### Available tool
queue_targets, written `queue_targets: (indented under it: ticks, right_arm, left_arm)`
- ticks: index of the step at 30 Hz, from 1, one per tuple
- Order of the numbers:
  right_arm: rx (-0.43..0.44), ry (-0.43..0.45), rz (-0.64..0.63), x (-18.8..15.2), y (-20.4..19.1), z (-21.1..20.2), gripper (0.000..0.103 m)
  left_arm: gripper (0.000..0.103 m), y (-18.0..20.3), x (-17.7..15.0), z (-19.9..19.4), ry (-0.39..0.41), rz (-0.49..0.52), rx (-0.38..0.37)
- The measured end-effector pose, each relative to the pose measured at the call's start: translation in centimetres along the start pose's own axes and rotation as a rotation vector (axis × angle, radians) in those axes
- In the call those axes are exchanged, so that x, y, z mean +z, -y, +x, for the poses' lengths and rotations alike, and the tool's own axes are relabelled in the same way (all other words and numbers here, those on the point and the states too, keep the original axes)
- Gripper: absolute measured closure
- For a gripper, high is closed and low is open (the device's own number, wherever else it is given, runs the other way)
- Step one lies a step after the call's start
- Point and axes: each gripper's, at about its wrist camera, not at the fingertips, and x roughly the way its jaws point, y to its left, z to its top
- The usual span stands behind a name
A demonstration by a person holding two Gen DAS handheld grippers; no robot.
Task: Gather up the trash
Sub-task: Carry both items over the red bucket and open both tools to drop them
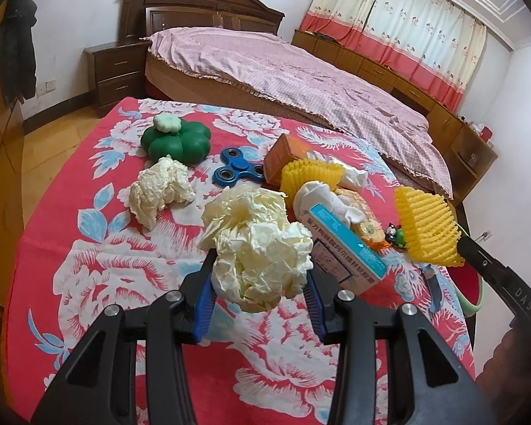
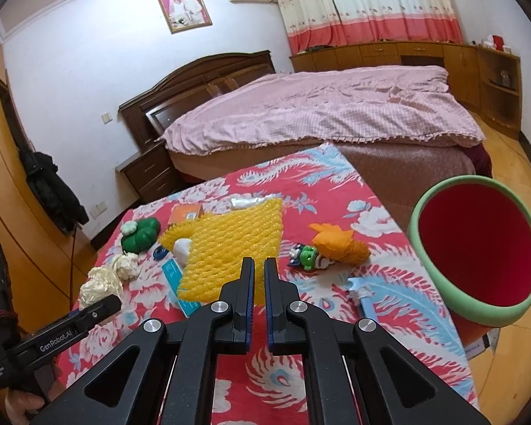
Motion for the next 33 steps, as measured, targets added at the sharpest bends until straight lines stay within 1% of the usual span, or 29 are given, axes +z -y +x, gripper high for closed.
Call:
queue_targets:
  ticks: [6,13,16,23,33]
  right_arm:
    - [-0.026,0.042,0.024,0.9,1.7,-1.9,0.098]
    - [-0.087,0.063,0.088,1.6,5.5,-3.7,0.098]
    - [-0.118,0.074,0.125,1.6,7.4,-4.5,0.098]
    - [-0.208,0.096,0.212,1.3,12.2,-6.1,0.098]
    - [-0.321,0.088,0.317,-0.1,18.4,-7.1,0.097]
  left_arm:
    - [0.058,2.3,1.1,-0.5,0.009,0.055,-0.030]
    - [0.058,6.5,1.9,0.1,-0.024,0.122,-0.105]
    - [0.058,8.8,2.1,0.6,-0.046,0.151,-0.142]
    - [0.058,14.5,1.9,1.9,-0.070,0.246,-0.193]
    - [0.058,23.1,0.9,5.2,-0.129,0.389,-0.271]
